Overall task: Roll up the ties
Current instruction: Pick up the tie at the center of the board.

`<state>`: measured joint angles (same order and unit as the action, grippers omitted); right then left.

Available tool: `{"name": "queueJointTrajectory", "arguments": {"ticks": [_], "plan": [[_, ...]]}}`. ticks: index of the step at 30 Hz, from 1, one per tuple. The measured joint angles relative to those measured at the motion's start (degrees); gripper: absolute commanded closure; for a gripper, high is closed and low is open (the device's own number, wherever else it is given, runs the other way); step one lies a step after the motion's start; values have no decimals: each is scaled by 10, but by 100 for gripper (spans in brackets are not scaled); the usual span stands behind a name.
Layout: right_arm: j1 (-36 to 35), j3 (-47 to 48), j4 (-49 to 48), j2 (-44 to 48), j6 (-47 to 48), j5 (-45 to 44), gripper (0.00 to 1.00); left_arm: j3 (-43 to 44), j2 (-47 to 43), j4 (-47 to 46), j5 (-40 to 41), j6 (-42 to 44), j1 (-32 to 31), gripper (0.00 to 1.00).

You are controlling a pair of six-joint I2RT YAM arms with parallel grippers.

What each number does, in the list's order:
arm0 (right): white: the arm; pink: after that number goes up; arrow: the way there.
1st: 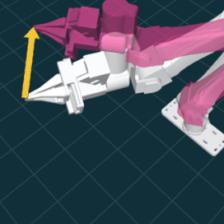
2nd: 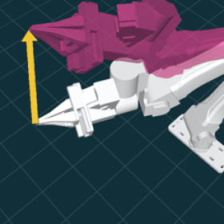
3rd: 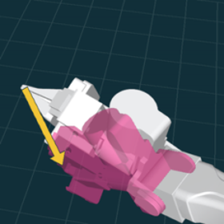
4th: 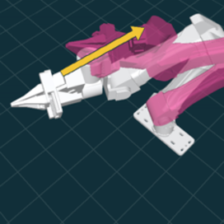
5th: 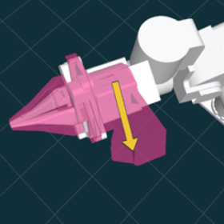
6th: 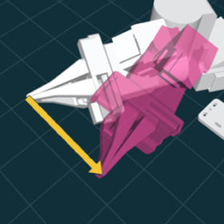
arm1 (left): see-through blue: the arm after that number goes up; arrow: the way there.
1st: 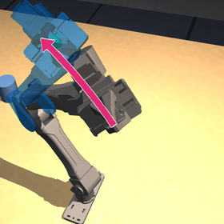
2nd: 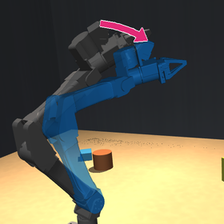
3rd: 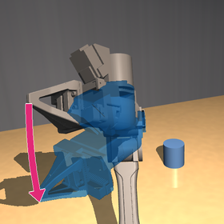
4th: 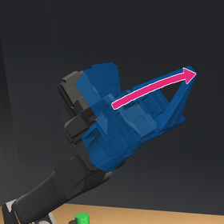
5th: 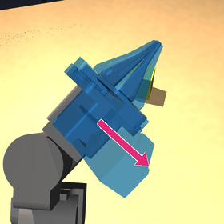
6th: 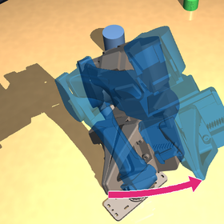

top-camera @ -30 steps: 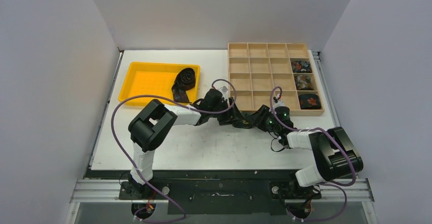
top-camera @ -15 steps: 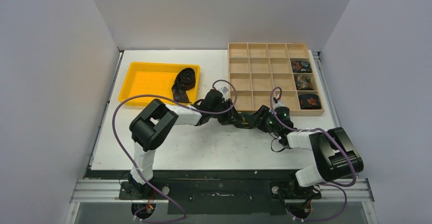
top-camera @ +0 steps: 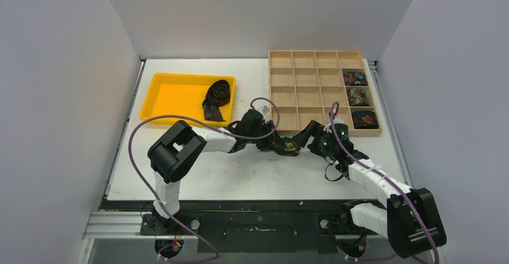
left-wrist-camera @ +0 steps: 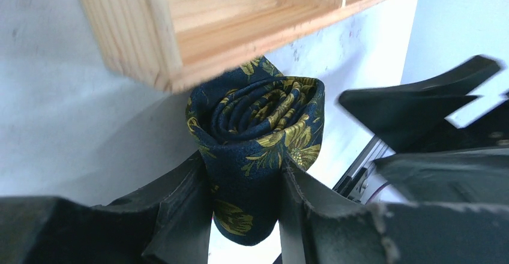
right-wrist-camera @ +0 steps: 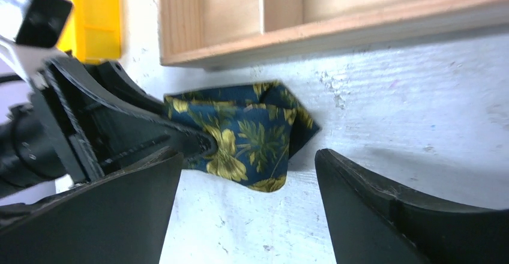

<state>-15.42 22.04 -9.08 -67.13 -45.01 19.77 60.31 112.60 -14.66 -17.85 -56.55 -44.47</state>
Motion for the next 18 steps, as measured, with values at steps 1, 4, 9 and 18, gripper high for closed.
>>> {"name": "queueJointTrajectory", "arguments": {"ticks": [1, 4, 9, 18], "plan": [[0, 7, 19, 17, 5, -10, 14, -7, -7, 2, 3, 1, -2, 100], [0, 32, 79, 79, 17, -48, 12, -29, -36, 18, 12, 2, -6, 100], [0, 69, 157, 154, 37, -122, 12, -49, -90, 50, 27, 6, -12, 100], [5, 101, 230, 163, 30, -238, 13, -70, -245, 111, 56, 24, -19, 100]]}}
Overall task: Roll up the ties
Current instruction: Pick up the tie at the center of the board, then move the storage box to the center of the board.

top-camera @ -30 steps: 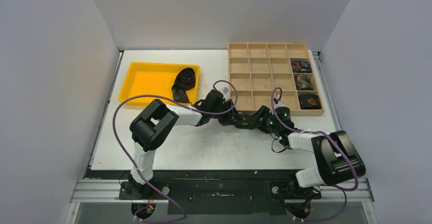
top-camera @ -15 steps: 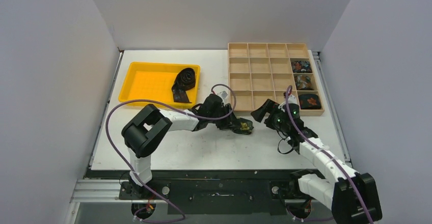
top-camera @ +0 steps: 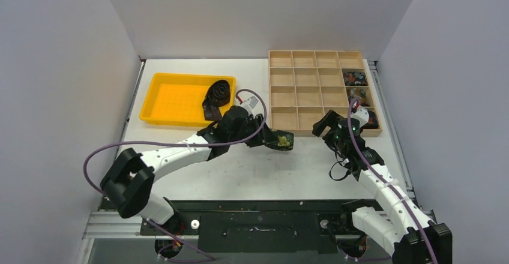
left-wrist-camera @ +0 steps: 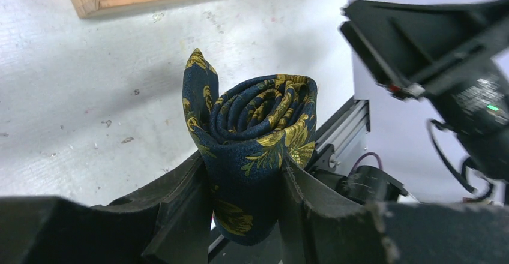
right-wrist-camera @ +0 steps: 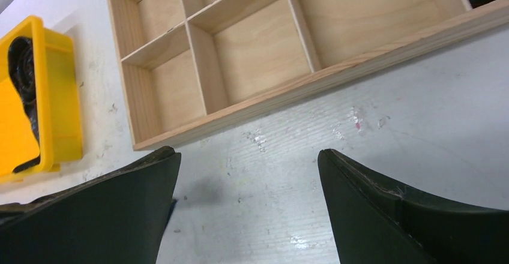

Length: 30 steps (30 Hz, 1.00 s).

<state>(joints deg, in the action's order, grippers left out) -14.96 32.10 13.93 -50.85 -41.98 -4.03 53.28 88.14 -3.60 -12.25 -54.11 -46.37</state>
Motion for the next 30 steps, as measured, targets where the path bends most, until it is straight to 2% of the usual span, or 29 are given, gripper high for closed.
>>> {"name": "queueJointTrajectory", "arguments": {"ticks": [6, 10, 20, 30], "plan": [[3, 28, -12, -66, -9, -47, 16, -3, -118, 53, 30, 19, 0, 100], [3, 59, -33, -142, 6, -86, 17, -3, -174, 89, 46, 30, 0, 100], [4, 137, -80, -318, 93, -148, 27, -3, -236, 139, 60, 51, 0, 100], [-2, 181, -93, -440, 137, -134, 57, -19, -256, 142, 60, 52, 0, 100]]}}
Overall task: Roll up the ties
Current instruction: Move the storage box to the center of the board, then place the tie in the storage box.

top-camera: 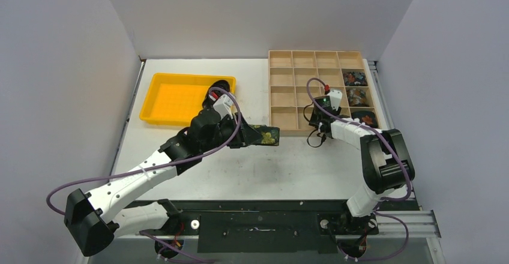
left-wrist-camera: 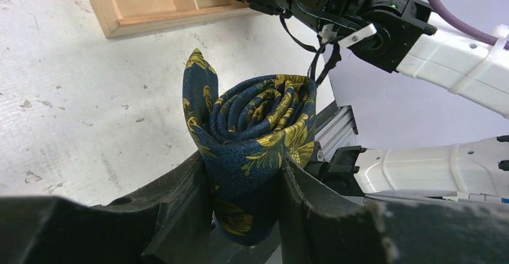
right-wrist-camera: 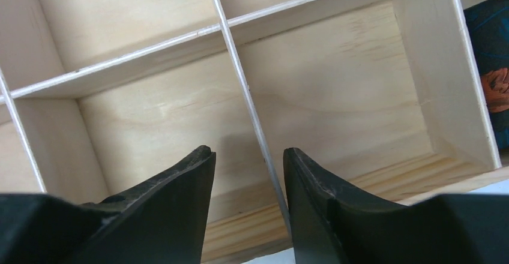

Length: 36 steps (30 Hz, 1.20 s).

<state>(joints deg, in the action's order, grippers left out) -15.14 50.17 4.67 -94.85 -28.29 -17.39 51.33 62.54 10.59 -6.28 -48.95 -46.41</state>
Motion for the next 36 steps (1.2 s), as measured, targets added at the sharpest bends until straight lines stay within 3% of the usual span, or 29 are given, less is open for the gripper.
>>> {"name": "queueJointTrajectory", "arguments": {"ticks": [6, 19, 22, 26, 31, 36], "plan": [[-44, -4, 10, 0, 21, -29, 72, -1, -7, 0, 0, 0, 0, 100], [-188, -62, -48, 35, -29, -36, 72, -9, -6, 0, 0, -2, 0, 100], [-223, -62, -47, 38, -54, -21, 62, -9, -6, 0, 1, -3, -1, 100], [-235, -62, -32, 48, -81, -5, 33, -9, -6, 7, 4, -3, -4, 100], [-219, -62, 40, 119, -86, -1, 24, -8, -6, 20, 12, -1, -4, 100], [-149, -60, 108, 246, -82, 0, 21, 2, -3, 38, 16, 5, -4, 100]]}}
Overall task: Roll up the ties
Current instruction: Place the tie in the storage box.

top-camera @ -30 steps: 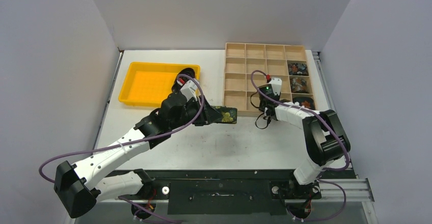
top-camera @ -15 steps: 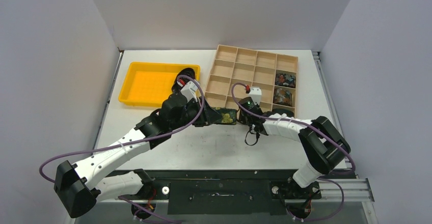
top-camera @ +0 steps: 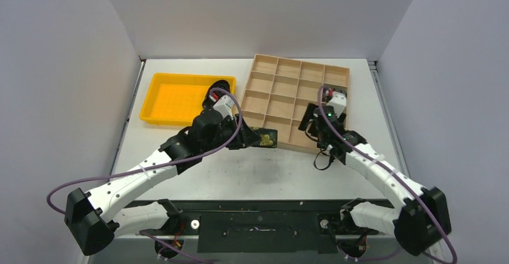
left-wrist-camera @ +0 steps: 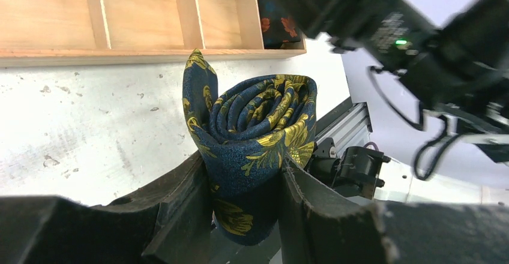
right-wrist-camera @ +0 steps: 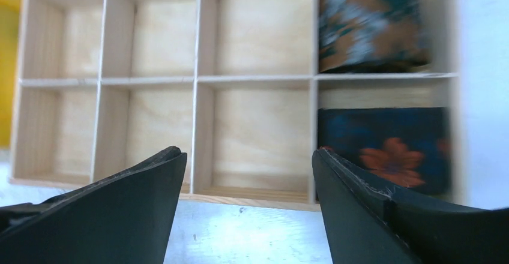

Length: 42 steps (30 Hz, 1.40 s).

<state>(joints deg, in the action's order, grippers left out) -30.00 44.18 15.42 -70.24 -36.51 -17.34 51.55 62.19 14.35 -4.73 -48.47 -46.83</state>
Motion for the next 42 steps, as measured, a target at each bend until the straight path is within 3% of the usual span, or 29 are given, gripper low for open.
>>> {"name": "queueJointTrajectory", "arguments": {"ticks": [6, 12, 18, 32, 36, 42], "plan": [[49, 16, 84, 193, -5, -46, 17, 45, 52, -19, -30, 12, 1, 100], [49, 42, 149, 314, -18, -94, 16, 130, 187, -90, -121, 9, 1, 100], [49, 63, 180, 345, -24, -128, 16, 235, 337, -160, -205, -11, 5, 100], [49, 16, 202, 407, -33, -105, 15, 533, 640, -158, -365, -21, 84, 100], [49, 2, 210, 409, -33, -102, 15, 599, 689, -132, -384, -17, 83, 100], [49, -3, 214, 416, -30, -101, 15, 608, 721, -135, -391, -27, 82, 100]]}}
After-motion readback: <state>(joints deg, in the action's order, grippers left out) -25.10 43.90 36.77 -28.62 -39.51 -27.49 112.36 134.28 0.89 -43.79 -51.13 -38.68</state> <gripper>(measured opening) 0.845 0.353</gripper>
